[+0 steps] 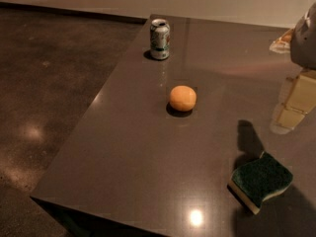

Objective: Move orange near sponge

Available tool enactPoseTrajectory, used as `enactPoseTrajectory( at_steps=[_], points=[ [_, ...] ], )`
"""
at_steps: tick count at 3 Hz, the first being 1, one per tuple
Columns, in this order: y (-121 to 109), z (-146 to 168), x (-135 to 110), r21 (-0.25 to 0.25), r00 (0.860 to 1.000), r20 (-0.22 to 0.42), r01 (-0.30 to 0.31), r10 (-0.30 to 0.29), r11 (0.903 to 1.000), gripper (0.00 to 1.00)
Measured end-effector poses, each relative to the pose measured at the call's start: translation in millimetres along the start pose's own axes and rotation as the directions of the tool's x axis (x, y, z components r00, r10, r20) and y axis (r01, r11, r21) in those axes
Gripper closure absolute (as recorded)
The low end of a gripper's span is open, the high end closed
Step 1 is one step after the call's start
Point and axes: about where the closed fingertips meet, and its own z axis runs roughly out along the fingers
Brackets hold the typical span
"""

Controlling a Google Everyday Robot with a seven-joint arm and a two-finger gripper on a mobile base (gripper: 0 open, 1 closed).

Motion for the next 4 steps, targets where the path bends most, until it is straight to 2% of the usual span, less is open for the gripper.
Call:
enactPoseTrajectory(
  at_steps=[2,4],
  points=[
    [-7,11,-8,-0.019,1.0,-0.014,-0.02,0.02,0.9996,0.0],
    [-28,63,-66,-0.054,0.995,0.076,-0.064,0.068,0.9965,0.0]
  ],
)
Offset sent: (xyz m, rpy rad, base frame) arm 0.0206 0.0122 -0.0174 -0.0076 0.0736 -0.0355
